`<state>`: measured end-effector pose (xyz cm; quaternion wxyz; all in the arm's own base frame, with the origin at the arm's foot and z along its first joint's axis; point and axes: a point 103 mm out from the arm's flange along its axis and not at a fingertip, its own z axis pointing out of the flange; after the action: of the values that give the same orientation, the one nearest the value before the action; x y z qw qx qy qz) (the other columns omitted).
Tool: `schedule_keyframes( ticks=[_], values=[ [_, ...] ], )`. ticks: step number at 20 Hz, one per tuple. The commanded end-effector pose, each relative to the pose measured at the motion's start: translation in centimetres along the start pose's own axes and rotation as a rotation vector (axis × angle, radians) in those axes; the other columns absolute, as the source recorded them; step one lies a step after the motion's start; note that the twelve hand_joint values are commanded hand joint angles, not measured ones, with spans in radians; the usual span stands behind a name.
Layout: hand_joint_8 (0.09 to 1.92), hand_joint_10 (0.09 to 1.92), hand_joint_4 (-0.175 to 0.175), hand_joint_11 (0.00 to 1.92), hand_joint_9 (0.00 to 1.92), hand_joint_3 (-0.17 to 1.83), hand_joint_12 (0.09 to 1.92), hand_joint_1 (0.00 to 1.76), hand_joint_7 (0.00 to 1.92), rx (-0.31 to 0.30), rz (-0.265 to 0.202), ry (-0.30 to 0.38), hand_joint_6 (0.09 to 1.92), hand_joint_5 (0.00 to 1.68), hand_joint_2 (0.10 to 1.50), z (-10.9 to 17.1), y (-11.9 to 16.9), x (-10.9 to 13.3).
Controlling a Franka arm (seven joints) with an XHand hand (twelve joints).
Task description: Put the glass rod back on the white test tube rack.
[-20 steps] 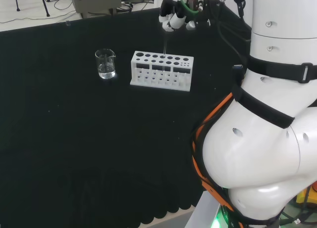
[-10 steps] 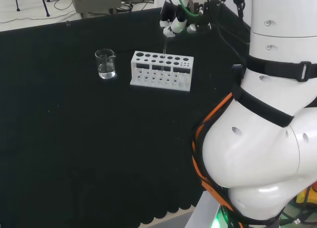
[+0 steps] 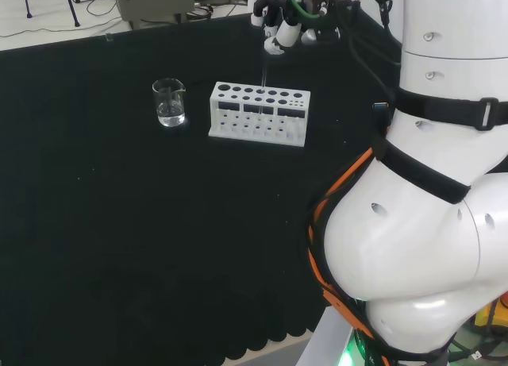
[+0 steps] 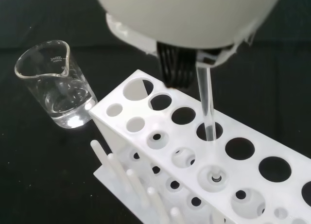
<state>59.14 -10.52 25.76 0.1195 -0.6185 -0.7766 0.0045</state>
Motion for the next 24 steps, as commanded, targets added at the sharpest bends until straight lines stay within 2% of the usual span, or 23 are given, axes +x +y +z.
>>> schedule_keyframes(
  ticks=[1, 13, 24],
  values=[
    [0.56, 0.63, -0.175, 1.92, 1.91, 0.89, 1.06, 1.35, 1.20, -0.012, 0.003, -0.004, 0.90, 0.57, 0.39, -0.8, -0.7, -0.4],
    [0.56, 0.62, -0.175, 1.92, 1.92, 0.87, 1.12, 1.36, 1.18, -0.061, 0.004, -0.023, 0.88, 0.55, 0.38, -3.9, -2.2, -0.3],
    [0.56, 0.62, -0.175, 1.92, 1.92, 0.86, 1.14, 1.36, 1.17, -0.083, 0.002, -0.036, 0.87, 0.58, 0.39, -5.2, -3.4, 0.2]
  ],
)
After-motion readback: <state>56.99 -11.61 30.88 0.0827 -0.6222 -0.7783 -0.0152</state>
